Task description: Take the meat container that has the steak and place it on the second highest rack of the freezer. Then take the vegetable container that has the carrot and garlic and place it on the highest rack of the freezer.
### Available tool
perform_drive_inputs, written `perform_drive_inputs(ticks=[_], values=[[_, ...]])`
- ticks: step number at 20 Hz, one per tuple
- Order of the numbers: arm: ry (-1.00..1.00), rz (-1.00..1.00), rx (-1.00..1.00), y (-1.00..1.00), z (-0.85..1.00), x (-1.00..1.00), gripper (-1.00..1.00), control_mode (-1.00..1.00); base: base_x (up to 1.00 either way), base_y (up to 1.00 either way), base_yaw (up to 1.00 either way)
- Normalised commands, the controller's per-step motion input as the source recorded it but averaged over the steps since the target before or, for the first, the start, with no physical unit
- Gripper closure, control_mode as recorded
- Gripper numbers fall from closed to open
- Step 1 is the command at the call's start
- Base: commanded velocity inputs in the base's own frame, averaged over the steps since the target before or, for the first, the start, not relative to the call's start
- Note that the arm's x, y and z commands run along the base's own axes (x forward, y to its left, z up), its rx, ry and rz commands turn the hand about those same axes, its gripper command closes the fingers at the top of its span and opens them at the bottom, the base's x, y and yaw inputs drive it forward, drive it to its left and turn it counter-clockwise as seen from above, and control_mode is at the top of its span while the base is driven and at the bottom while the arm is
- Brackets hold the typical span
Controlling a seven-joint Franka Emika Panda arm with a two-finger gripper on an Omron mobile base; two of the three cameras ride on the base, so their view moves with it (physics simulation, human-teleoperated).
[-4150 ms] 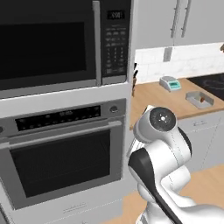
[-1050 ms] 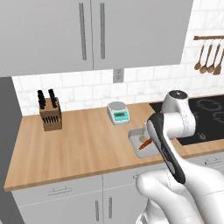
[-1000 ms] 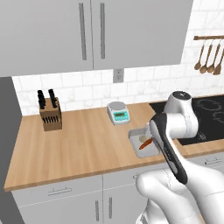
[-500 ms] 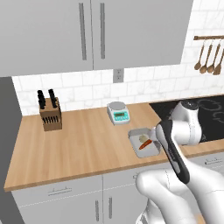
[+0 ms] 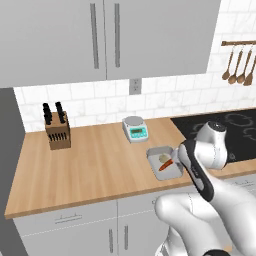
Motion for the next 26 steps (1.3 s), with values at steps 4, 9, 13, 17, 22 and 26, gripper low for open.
perform_drive_inputs(ticks=[4,9,13,17,22,26], values=[[0.04,-0.05,0.01,-0.06,-0.29,0.19,-1.0,-1.0,0.0,0.0,0.0],[0.05,-0.06,0.0,-0.03,-0.31,0.23,-1.0,-1.0,0.0,0.0,0.0],[0.04,-0.06,0.0,-0.01,-0.19,0.23,-1.0,-1.0,0.0,0.0,0.0],[0.03,-0.04,0.01,-0.02,-0.17,0.11,-1.0,-1.0,0.0,0.0,0.0],[0.0,0.0,0.0,0.01,-0.39,-0.08,-1.0,-1.0,0.0,0.0,0.0],[0.0,0.0,0.0,0.26,-0.33,0.0,1.0,-1.0,0.0,0.0,0.0]])
